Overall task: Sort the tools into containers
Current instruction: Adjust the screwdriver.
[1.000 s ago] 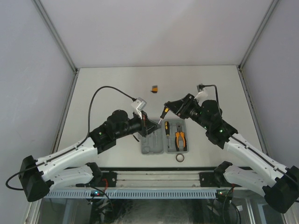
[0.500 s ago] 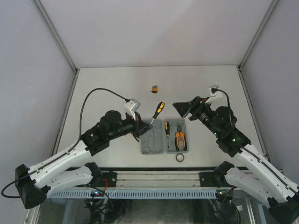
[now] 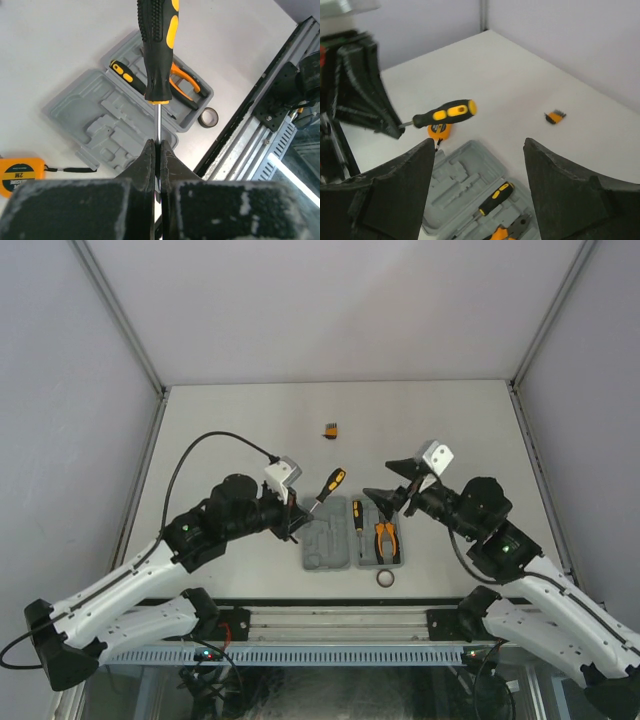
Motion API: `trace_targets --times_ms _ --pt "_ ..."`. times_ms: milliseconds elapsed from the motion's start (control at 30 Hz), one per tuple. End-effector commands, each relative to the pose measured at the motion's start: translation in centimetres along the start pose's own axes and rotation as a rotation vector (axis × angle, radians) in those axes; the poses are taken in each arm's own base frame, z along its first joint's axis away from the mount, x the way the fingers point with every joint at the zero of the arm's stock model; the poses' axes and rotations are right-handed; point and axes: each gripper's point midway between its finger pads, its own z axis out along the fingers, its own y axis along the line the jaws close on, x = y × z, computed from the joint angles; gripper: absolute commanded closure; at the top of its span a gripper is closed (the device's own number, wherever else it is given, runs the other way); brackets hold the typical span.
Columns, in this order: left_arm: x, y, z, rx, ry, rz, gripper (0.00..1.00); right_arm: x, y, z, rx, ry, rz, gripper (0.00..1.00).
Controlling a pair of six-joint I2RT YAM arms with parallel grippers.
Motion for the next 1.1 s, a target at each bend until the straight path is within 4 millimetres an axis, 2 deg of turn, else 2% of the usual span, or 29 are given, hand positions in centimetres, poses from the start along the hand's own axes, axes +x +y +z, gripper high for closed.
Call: trace_targets --times_ms 0,167,300,500,667,900,1067 --pt "-3.0 -0.3 -1.4 -0.004 -0.057 0.074 1.0 -1.1 3.3 0.2 -0.205 -0.068 -0.426 0.29" --pt "-2.5 -0.8 -1.6 0.034 -0.015 0.119 1.0 1.3 6.9 0.5 -0.44 -0.025 -0.755 0.26" --pt "-1.8 -1.6 -1.8 0.089 0.041 0.172 1.0 3.8 8.1 1.2 -0.565 0.078 -0.975 0.26" --pt "-0.7 -1.5 -1.7 0.104 0.093 0.198 1.0 4.7 8.4 3.1 -0.569 0.143 -1.136 0.29" --pt "0.1 -1.5 -1.7 0.116 0.123 0.207 1.0 4.9 8.0 4.1 -0.544 0.178 -1.199 0.32" --pt "0.6 -1.7 -1.9 0.13 0.134 0.209 0.99 7.0 6.4 4.7 -0.525 0.304 -1.252 0.47" --pt "1.1 -1.9 -1.7 0.15 0.152 0.204 0.98 7.7 6.7 5.0 -0.538 0.32 -1.25 0.56"
